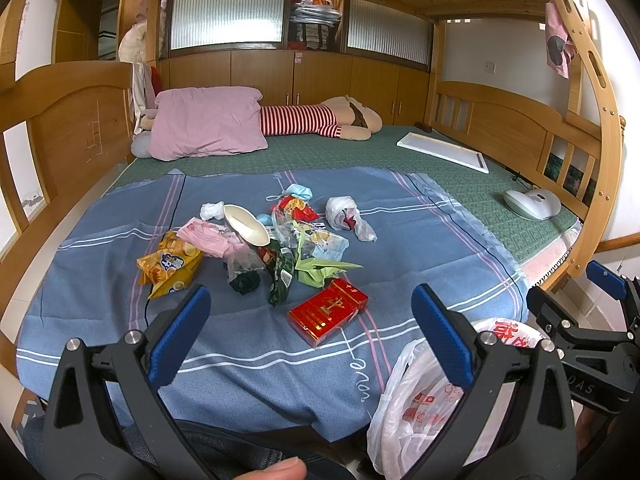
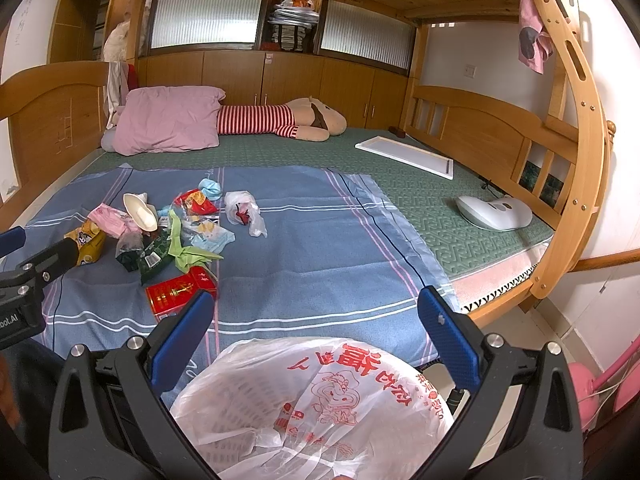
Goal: Collect trash
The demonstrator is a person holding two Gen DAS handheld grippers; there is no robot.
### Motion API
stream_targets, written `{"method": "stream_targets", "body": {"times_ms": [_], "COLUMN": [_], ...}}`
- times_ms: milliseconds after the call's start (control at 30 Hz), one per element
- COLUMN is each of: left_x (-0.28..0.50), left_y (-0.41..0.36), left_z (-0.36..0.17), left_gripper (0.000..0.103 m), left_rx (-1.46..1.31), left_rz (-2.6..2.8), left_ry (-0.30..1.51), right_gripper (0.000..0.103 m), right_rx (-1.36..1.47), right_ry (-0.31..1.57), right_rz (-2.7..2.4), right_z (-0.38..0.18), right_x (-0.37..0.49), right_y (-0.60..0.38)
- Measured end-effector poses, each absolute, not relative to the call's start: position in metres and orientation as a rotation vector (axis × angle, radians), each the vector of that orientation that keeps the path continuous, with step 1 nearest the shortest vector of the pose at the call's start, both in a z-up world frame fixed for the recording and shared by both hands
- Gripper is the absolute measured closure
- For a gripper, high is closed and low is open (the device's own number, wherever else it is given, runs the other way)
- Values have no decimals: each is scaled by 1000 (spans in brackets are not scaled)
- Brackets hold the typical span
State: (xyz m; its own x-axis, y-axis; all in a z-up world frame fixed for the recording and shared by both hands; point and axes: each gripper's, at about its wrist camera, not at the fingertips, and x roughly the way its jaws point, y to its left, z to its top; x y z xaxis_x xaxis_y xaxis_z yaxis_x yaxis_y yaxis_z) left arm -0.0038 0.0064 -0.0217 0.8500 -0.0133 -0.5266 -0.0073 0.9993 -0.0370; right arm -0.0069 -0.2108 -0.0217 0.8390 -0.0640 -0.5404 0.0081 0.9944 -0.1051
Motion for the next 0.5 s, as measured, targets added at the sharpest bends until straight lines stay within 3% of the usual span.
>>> {"method": "stream_targets", "body": {"times_ms": [500], "left_x": [-3], "left_y": [7], "left_z": [-21], "left_gripper": [3], "left_rx": [-40], "left_rz": [-4], "left_ry": [559], "right_gripper": [3], "right_rx": [-100], "right_ry": [575], "right_rz": [-39], "right_z": [-21], "right_x": [-7], "right_y": [-210]}}
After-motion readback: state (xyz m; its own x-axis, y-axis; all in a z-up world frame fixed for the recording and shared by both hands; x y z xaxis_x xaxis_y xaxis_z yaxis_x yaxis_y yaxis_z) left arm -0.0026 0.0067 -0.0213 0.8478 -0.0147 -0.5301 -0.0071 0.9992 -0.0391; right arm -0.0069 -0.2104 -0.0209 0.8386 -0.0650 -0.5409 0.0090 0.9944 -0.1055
